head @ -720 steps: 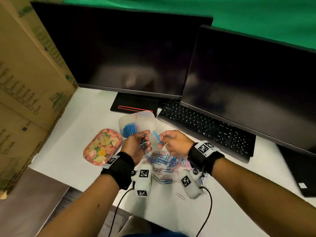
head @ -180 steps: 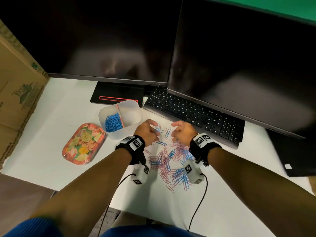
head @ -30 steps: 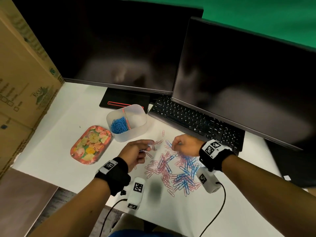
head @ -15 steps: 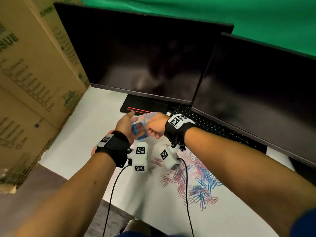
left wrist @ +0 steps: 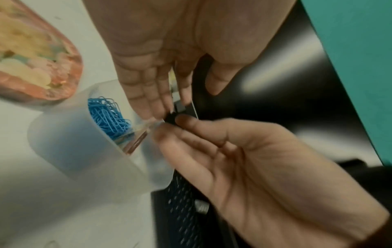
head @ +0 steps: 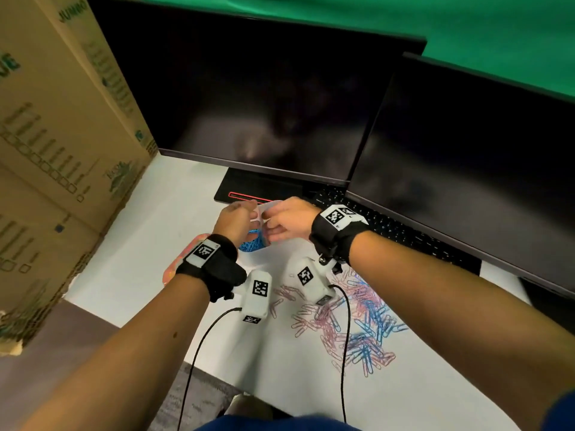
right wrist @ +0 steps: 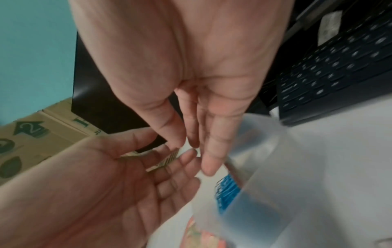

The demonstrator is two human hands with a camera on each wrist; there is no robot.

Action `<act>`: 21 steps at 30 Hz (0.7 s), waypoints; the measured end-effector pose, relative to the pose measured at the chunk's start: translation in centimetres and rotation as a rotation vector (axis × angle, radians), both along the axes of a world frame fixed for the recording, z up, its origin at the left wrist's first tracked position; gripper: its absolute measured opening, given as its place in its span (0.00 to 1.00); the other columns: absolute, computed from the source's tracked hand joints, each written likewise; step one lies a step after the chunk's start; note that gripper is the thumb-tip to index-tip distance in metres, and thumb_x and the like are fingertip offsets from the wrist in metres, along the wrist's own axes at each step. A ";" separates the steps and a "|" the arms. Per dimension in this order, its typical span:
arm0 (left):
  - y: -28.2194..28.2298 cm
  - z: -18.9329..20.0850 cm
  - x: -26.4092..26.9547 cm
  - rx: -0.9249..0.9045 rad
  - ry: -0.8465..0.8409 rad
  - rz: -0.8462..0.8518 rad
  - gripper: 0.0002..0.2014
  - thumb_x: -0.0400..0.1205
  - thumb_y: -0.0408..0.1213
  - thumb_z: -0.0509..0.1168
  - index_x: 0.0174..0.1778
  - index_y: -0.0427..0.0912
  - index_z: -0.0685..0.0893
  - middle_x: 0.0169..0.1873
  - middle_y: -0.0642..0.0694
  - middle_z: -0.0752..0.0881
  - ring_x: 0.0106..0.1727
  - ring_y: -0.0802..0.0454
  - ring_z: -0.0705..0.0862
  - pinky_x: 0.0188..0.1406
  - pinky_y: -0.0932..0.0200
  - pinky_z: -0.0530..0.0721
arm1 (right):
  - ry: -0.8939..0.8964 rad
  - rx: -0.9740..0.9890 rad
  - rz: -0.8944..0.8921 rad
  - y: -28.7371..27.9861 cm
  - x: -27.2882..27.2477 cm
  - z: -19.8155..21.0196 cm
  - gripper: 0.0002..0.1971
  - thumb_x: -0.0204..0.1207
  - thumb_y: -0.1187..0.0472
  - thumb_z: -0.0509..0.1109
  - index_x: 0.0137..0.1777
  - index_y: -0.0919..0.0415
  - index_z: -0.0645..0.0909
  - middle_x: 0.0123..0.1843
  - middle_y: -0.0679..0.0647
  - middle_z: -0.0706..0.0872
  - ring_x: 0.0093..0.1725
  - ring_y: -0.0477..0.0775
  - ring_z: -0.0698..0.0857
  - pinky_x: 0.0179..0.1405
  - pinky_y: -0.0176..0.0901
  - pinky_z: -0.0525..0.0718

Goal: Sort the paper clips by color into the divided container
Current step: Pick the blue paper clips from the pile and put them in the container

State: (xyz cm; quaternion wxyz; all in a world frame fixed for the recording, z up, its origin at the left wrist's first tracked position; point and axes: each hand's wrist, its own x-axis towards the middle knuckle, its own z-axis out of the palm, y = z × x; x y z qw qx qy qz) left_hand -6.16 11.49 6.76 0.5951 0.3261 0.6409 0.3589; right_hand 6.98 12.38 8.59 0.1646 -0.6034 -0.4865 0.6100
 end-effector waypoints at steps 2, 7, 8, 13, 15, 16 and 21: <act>-1.4 -0.1 1.4 0.073 0.074 -0.159 0.11 0.84 0.35 0.61 0.58 0.38 0.83 0.44 0.43 0.84 0.39 0.49 0.83 0.38 0.58 0.81 | -0.079 -0.029 -0.031 -1.6 2.7 -0.7 0.10 0.80 0.72 0.62 0.58 0.69 0.81 0.44 0.61 0.85 0.40 0.58 0.86 0.46 0.48 0.87; -5.2 -3.1 5.8 0.288 0.472 -0.775 0.07 0.76 0.34 0.67 0.35 0.49 0.84 0.31 0.56 0.85 0.35 0.54 0.84 0.42 0.63 0.80 | -0.674 0.010 0.316 -6.5 10.1 -2.6 0.11 0.75 0.66 0.64 0.50 0.68 0.86 0.45 0.66 0.90 0.44 0.63 0.91 0.43 0.51 0.90; -5.9 -3.7 6.6 0.306 0.551 -0.862 0.08 0.75 0.34 0.67 0.32 0.50 0.83 0.30 0.58 0.85 0.36 0.54 0.83 0.41 0.64 0.80 | -0.782 0.008 0.388 -7.5 10.9 -2.8 0.12 0.75 0.65 0.63 0.50 0.67 0.87 0.43 0.64 0.89 0.42 0.59 0.89 0.41 0.45 0.88; -8.1 -6.3 9.6 0.329 0.780 -1.093 0.02 0.73 0.40 0.66 0.39 0.49 0.83 0.42 0.51 0.88 0.47 0.48 0.86 0.50 0.55 0.86 | -0.890 0.123 0.392 -11.3 13.9 -5.3 0.09 0.74 0.64 0.62 0.36 0.57 0.83 0.47 0.55 0.90 0.42 0.55 0.84 0.42 0.34 0.78; -8.9 -7.3 10.5 0.334 0.853 -1.166 0.08 0.74 0.47 0.68 0.46 0.51 0.82 0.48 0.50 0.86 0.50 0.47 0.85 0.51 0.54 0.84 | -0.869 0.133 0.394 -12.0 14.4 -6.6 0.10 0.72 0.63 0.62 0.43 0.52 0.85 0.51 0.52 0.89 0.50 0.57 0.86 0.48 0.39 0.83; -9.3 -7.7 10.9 0.338 0.895 -1.206 0.11 0.74 0.50 0.69 0.49 0.53 0.80 0.50 0.49 0.84 0.51 0.46 0.84 0.52 0.53 0.83 | -0.855 0.128 0.384 -12.3 14.4 -7.1 0.12 0.72 0.62 0.63 0.48 0.49 0.86 0.53 0.51 0.88 0.53 0.57 0.86 0.48 0.40 0.82; -9.5 -9.2 10.1 0.347 0.993 -1.245 0.13 0.76 0.50 0.66 0.55 0.54 0.80 0.52 0.46 0.82 0.54 0.43 0.84 0.52 0.52 0.83 | -0.810 0.231 0.442 -13.2 13.3 -9.9 0.16 0.75 0.61 0.65 0.58 0.43 0.83 0.61 0.49 0.84 0.62 0.57 0.82 0.58 0.44 0.79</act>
